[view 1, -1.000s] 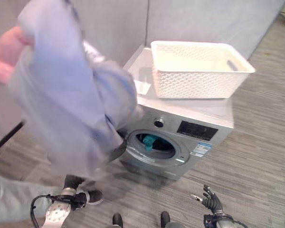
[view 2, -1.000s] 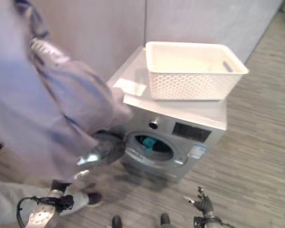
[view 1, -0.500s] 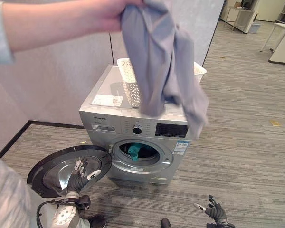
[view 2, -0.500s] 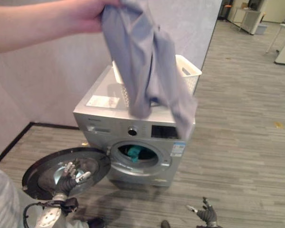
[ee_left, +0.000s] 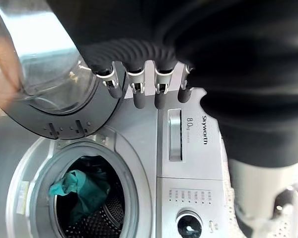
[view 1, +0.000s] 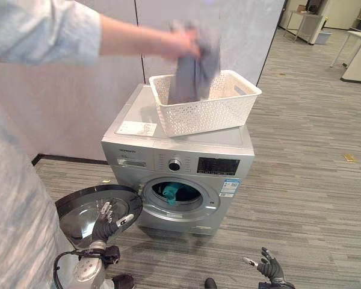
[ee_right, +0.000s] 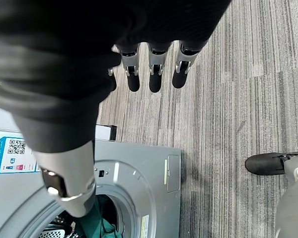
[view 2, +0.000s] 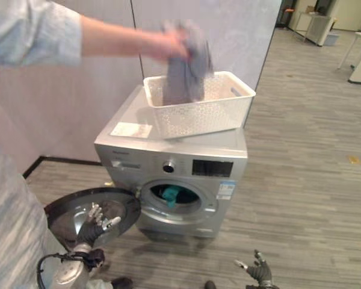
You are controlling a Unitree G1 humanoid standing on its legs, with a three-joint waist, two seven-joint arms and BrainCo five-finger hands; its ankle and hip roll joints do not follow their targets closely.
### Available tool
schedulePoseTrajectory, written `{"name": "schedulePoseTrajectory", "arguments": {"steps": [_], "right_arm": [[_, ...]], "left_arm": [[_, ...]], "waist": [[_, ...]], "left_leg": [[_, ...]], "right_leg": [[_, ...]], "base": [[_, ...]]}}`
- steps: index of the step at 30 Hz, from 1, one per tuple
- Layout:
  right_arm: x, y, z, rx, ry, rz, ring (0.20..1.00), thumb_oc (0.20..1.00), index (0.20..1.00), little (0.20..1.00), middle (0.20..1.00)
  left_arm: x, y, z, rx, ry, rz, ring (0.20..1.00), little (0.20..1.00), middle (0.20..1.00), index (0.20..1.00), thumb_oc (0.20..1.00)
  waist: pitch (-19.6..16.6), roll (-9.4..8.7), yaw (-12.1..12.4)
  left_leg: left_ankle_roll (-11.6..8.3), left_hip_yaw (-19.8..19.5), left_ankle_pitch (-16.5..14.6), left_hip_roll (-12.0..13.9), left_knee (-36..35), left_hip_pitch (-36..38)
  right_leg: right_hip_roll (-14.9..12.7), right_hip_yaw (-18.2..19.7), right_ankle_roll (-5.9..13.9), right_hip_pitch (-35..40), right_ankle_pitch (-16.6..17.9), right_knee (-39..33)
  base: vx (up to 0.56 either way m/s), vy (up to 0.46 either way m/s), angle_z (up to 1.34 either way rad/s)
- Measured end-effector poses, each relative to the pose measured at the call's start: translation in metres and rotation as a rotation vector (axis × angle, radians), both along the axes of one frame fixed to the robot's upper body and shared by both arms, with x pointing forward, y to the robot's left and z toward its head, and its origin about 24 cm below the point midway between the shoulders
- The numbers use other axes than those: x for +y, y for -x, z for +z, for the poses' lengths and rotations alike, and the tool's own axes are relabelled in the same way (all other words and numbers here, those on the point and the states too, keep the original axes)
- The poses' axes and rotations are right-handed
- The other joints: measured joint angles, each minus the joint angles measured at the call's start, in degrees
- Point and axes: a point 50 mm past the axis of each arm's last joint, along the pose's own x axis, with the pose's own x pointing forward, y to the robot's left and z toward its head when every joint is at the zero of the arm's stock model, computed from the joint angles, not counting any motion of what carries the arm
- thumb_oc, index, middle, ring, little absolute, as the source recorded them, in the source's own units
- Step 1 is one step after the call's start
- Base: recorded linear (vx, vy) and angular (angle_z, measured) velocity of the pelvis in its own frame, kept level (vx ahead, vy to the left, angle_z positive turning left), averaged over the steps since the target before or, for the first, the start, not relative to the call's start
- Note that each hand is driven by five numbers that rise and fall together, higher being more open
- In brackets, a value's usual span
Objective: Grab the laundry basket,head to the washer,open it,put in the laundry and shut it.
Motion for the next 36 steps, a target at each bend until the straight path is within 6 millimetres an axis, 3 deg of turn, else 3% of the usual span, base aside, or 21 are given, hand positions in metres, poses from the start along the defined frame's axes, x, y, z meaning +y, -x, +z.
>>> {"name": "schedulePoseTrajectory", "arguments": {"steps": [6,10,13,15,17,19,20,23,26,28,30,34,36], "right_arm": [[-0.005,0.001,0.0,0.0,0.026,-0.048,1.0,1.0,1.0,1.0,1.0],[-0.032,0.0,0.009,-0.038,0.094,-0.19,1.0,1.0,1.0,1.0,1.0],[-0.061,-0.006,0.028,-0.111,0.183,-0.296,1.0,1.0,1.0,1.0,1.0],[-0.079,-0.016,0.05,-0.204,0.263,-0.341,1.0,1.0,1.0,1.0,1.0],[-0.101,-0.03,0.086,-0.34,0.38,-0.371,1.0,1.0,1.0,1.0,1.0],[-0.126,-0.047,0.135,-0.527,0.529,-0.423,1.0,1.0,1.0,1.0,1.0],[-0.14,-0.054,0.174,-0.65,0.645,-0.438,1.0,1.0,1.0,1.0,1.0],[-0.158,-0.068,0.23,-0.814,0.821,-0.466,1.0,1.0,1.0,1.0,1.0],[-0.163,-0.076,0.262,-0.907,0.891,-0.464,1.0,1.0,1.0,1.0,1.0],[-0.164,-0.079,0.269,-0.932,0.895,-0.455,1.0,1.0,1.0,1.0,1.0],[-0.164,-0.089,0.292,-0.95,0.969,-0.34,1.0,1.0,1.0,1.0,1.0],[-0.155,-0.119,0.331,-0.975,1.048,-0.103,1.0,1.0,1.0,1.0,1.0],[-0.136,-0.149,0.352,-0.996,1.059,0.058,1.0,1.0,1.0,1.0,1.0]], "left_arm": [[-0.007,-0.005,0.001,-0.009,-0.015,-0.031,1.0,1.0,1.0,1.0,1.0],[-0.006,-0.005,0.001,-0.009,-0.017,-0.026,1.0,1.0,1.0,1.0,1.0],[-0.003,-0.005,0.002,-0.013,-0.019,-0.016,1.0,1.0,1.0,1.0,1.0],[-0.002,-0.006,0.003,-0.018,-0.02,-0.007,1.0,1.0,1.0,1.0,1.0],[-0.001,-0.006,0.004,-0.025,-0.02,0.005,1.0,1.0,1.0,1.0,1.0],[0.0,-0.007,0.004,-0.026,-0.025,0.007,1.0,1.0,1.0,1.0,1.0],[0.0,-0.007,0.004,-0.026,-0.049,-0.005,1.0,1.0,1.0,1.0,1.0],[-0.002,-0.009,0.005,-0.029,-0.053,-0.021,1.0,1.0,1.0,1.0,1.0],[-0.003,-0.013,0.007,-0.033,-0.052,-0.036,1.0,1.0,1.0,1.0,1.0],[-0.002,-0.014,0.007,-0.031,-0.057,-0.039,1.0,1.0,1.0,1.0,1.0],[-0.003,-0.014,0.007,-0.018,-0.064,-0.071,1.0,1.0,1.0,1.0,1.0],[-0.003,-0.014,0.005,-0.001,-0.075,-0.113,1.0,1.0,1.0,1.0,1.0],[-0.004,-0.015,0.005,0.003,-0.075,-0.125,1.0,1.0,1.0,1.0,1.0]], "waist": [[0.0,-0.08,-0.1],[-0.1,-0.13,-0.1],[0.0,-0.11,-0.2],[0.0,-0.1,-0.4],[0.0,0.04,-0.8],[0.1,-0.15,-1.4],[0.1,-0.18,-1.3],[0.1,-0.84,-1.5],[0.2,-2.05,-0.9],[0.6,-3.49,0.1],[1.4,-3.53,0.1],[1.7,-4.07,0.1],[2.5,-4.48,0.0]], "left_leg": [[0.0,0.0,0.0,0.0,0.0,-0.1],[0.01,0.0,0.0,-0.1,0.0,-0.1],[0.13,0.0,-0.1,-0.4,0.0,-0.1],[0.3,0.0,-0.2,-0.9,0.0,-0.1],[0.58,0.0,-0.4,-1.4,0.0,-0.1],[0.81,0.1,-0.5,-2.1,0.0,0.0],[1.03,0.0,-0.6,-2.4,0.0,0.0],[1.28,-0.2,-0.8,-3.0,0.0,-0.1],[1.52,-1.0,-0.9,-3.5,0.0,-0.2],[1.79,-1.8,-1.0,-3.8,0.0,-0.3],[2.52,-3.6,-1.2,-4.4,0.0,-0.3],[2.81,-4.3,-1.3,-4.9,0.0,-0.1],[2.97,-4.9,-1.2,-5.2,0.1,-0.2]], "right_leg": [[0.0,0.0,0.0,-0.1,0.0,0.0],[-0.1,0.0,-0.01,-0.1,0.0,0.0],[-0.3,0.1,0.0,-0.2,0.0,0.0],[-0.7,0.3,0.12,-0.3,0.1,0.0],[-1.2,0.4,0.46,-0.3,0.2,0.0],[-1.8,0.6,0.82,-0.3,0.2,0.0],[-2.2,0.6,1.49,-0.3,0.6,0.0],[-2.7,0.8,1.91,-0.4,0.6,0.0],[-2.9,1.2,2.04,-0.7,0.6,0.2],[-3.0,1.2,2.09,-0.2,0.6,0.6],[-3.2,1.4,2.49,-1.0,-0.1,3.2],[-3.7,1.6,2.77,-1.8,-1.4,3.9],[-3.6,1.9,3.08,-2.0,-1.0,3.9]], "base": [[0.0,0.005,0.0],[0.0,0.05,0.0],[-0.02,0.066,-0.01],[-0.01,0.097,-0.03],[0.0,0.079,-0.01],[-0.02,0.094,-0.01],[-0.02,0.102,-0.02],[-0.02,0.061,-0.01],[-0.02,0.054,-0.03],[-0.01,0.016,0.0],[-0.01,-0.002,0.04],[-0.02,-0.038,0.04],[0.01,-0.063,-0.12]]}}
